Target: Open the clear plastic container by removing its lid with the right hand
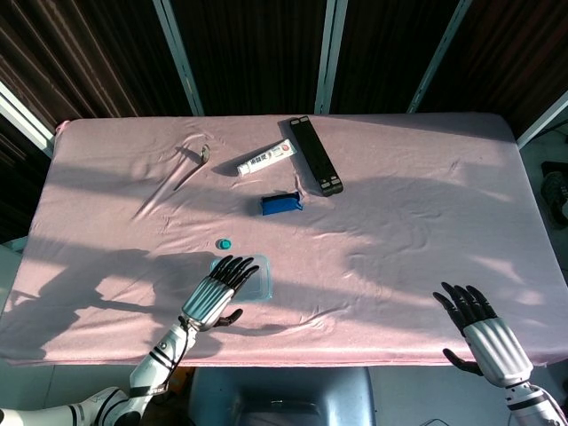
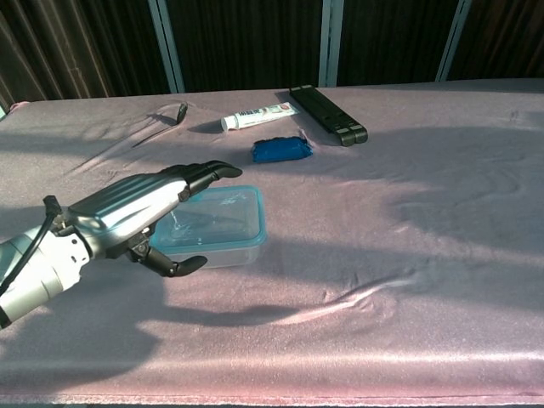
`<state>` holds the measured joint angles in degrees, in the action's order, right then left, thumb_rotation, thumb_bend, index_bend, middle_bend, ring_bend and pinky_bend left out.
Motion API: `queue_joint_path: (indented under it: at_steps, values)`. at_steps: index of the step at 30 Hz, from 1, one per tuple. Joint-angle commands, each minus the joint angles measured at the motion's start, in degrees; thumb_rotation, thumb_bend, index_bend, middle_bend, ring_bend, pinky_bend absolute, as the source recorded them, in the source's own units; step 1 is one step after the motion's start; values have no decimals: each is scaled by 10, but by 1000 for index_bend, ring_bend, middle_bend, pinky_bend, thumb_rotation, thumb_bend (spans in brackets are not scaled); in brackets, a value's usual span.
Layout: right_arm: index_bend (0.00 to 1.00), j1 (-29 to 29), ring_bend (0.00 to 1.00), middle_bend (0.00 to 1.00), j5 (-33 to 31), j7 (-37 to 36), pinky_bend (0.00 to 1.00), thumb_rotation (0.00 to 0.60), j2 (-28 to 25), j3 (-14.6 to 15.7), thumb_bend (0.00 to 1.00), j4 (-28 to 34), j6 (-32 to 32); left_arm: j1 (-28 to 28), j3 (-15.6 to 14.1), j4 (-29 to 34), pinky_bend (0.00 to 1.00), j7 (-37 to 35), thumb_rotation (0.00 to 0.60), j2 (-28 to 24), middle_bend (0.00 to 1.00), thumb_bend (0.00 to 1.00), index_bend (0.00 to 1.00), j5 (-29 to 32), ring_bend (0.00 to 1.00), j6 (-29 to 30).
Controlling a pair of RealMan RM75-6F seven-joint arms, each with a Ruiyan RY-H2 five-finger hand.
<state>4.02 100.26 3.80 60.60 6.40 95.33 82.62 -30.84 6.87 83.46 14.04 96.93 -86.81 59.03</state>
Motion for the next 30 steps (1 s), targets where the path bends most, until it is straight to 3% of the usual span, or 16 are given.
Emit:
queue_joint_path:
  at_steps: [1, 9, 20, 30]
  values:
    - [0, 0, 0, 0, 2, -2, 0, 600, -1, 1, 336, 0, 0, -14, 18, -9, 0, 26, 600, 7, 0, 274, 0, 38, 0, -19]
    - [0, 1, 0, 0, 2, -7, 0, 600, -3, 1, 336, -1, 0, -42, 32, 17, 0, 73, 600, -18, 0, 271, 0, 127, 0, -83]
    - [0, 1, 0, 0, 1, -9, 0, 600, -5, 1, 336, -1, 0, -57, 34, 31, 0, 90, 600, -25, 0, 264, 0, 154, 0, -76]
    - [0, 0, 0, 0, 1, -17, 0, 600, -7, 0, 336, -4, 4, -88, 39, 65, 1, 123, 600, -53, 0, 283, 0, 248, 0, -111]
